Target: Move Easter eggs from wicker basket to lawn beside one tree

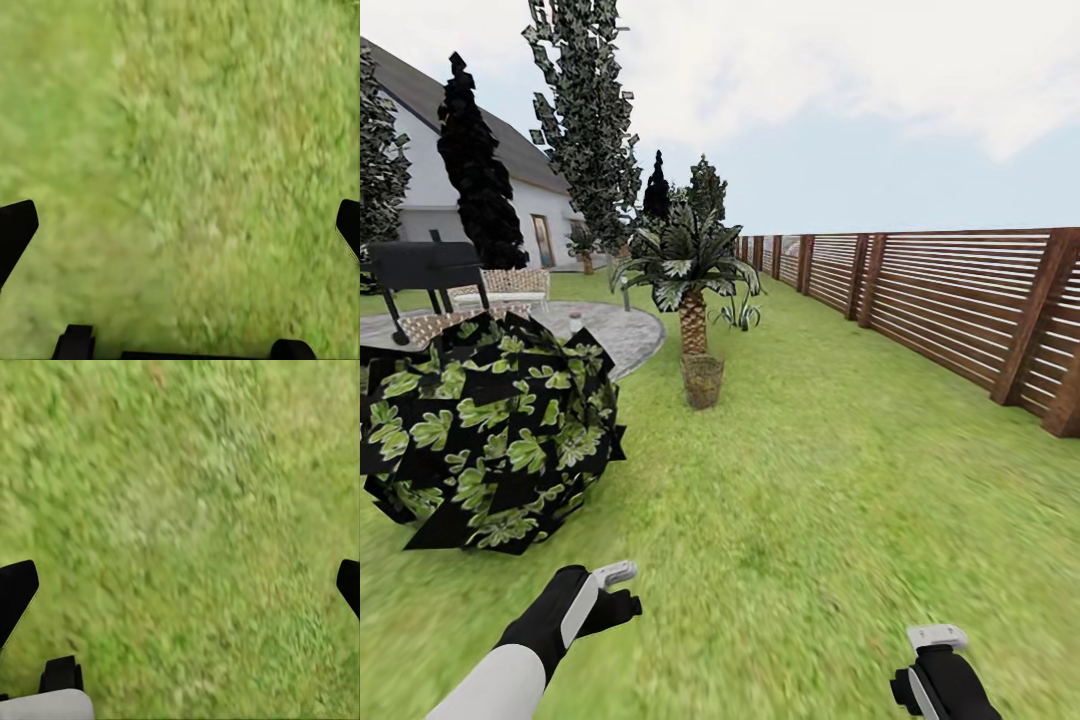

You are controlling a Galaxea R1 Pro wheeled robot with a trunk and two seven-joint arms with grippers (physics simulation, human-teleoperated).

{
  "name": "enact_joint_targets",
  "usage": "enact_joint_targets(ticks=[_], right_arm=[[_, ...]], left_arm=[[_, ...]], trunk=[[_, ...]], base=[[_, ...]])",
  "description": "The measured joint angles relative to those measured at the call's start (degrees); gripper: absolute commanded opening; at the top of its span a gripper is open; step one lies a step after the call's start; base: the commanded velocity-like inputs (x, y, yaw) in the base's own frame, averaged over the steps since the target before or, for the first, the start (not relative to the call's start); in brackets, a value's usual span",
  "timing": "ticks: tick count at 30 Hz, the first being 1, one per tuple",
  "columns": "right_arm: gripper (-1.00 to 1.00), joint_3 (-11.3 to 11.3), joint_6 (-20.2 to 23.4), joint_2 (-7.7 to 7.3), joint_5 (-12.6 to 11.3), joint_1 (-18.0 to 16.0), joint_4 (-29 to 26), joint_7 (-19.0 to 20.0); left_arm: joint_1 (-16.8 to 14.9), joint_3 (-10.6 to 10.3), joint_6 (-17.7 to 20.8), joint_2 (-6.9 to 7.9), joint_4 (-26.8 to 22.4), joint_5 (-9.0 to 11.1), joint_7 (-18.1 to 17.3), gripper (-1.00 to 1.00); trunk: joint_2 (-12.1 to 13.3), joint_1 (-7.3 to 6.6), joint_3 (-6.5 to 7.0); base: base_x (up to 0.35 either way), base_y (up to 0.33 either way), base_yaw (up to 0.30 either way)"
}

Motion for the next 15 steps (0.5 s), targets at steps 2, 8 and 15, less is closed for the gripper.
enact_joint_targets(ticks=[2, 8, 15], right_arm=[[1.00, -0.06, 0.00, -0.05, 0.00, 0.00, 0.01, 0.00], [1.00, -0.06, 0.01, -0.08, -0.11, 0.00, 0.04, 0.01], [1.00, -0.01, 0.01, -0.07, -0.25, 0.00, 0.03, 0.01]], left_arm=[[0.00, -0.04, 0.00, -0.02, 0.04, -0.06, 0.00, 1.00], [-0.01, -0.06, -0.01, -0.03, 0.07, -0.09, 0.00, 1.00], [0.00, -0.06, 0.00, -0.02, 0.06, -0.09, 0.00, 1.00]], trunk=[[0.00, 0.00, 0.00], [0.00, 0.00, 0.00], [0.00, 0.00, 0.00]], base=[[0.324, 0.000, 0.000], [0.324, 0.000, -0.055], [0.324, 0.000, -0.138]])
